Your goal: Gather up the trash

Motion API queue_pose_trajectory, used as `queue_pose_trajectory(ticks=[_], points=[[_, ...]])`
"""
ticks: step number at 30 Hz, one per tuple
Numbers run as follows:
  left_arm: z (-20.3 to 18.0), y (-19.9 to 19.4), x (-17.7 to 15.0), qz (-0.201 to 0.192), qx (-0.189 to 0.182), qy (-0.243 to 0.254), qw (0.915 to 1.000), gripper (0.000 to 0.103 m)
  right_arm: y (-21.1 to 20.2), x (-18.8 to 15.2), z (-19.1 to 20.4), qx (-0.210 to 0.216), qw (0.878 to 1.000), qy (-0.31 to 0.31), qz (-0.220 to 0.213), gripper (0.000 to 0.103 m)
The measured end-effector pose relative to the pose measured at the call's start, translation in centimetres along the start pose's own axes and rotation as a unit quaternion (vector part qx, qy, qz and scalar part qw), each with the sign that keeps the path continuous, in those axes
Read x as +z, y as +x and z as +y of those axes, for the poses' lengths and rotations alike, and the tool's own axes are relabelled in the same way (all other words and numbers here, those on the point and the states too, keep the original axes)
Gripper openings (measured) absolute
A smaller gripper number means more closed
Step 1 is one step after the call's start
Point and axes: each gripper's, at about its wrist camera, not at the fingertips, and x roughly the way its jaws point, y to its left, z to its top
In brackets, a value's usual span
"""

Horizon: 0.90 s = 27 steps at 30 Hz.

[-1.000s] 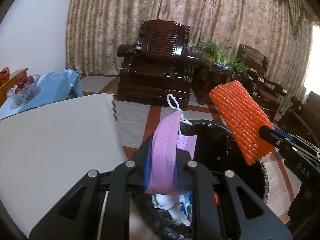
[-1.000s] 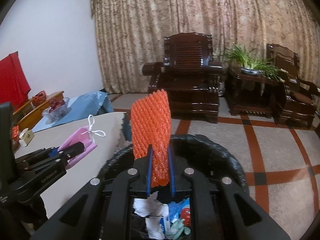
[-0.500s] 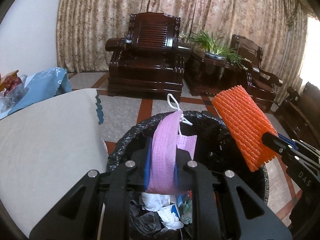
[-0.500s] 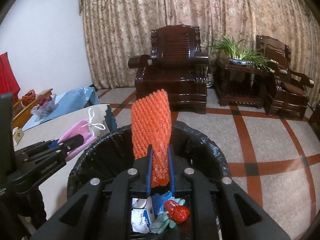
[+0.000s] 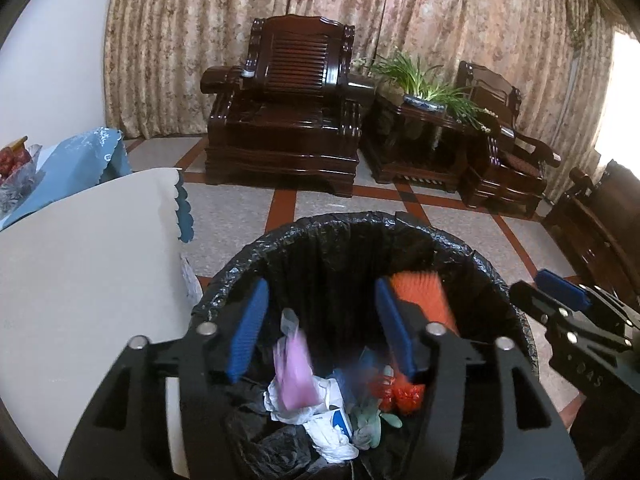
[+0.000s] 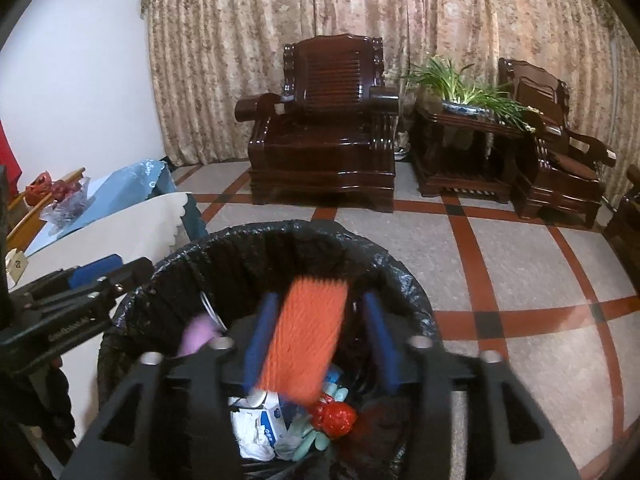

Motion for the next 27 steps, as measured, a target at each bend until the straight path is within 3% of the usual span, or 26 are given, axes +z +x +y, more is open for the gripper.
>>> queue_pose_trajectory(ticks=[3, 6, 17, 27], points=[[0.5, -0.4, 0.0, -0.002, -0.005, -0.008, 1.0, 0.069, -0.5, -0.2, -0.1, -0.009, 1.0, -0.001, -0.007, 0.083], [0.9, -1.1, 0.3, -0.007, -0.01, -0.016, 0.9998, 0.074, -1.0, 0.0, 0.1, -0.01, 1.0, 0.002, -0.013, 0.094], [4.5, -6.7, 1.5, -0.05, 0.031, -0.029, 0.9979, 0.091, -4.1, 1.1, 1.1, 0.019, 0.999, 0.003, -0.041, 0.097], [5.9, -12.2, 1.3, -0.061, 0.061, -0.04, 0.9954, 0.094, -7.3, 1.5, 4.3, 0.051, 0.997, -0.018, -0.052, 0.097]])
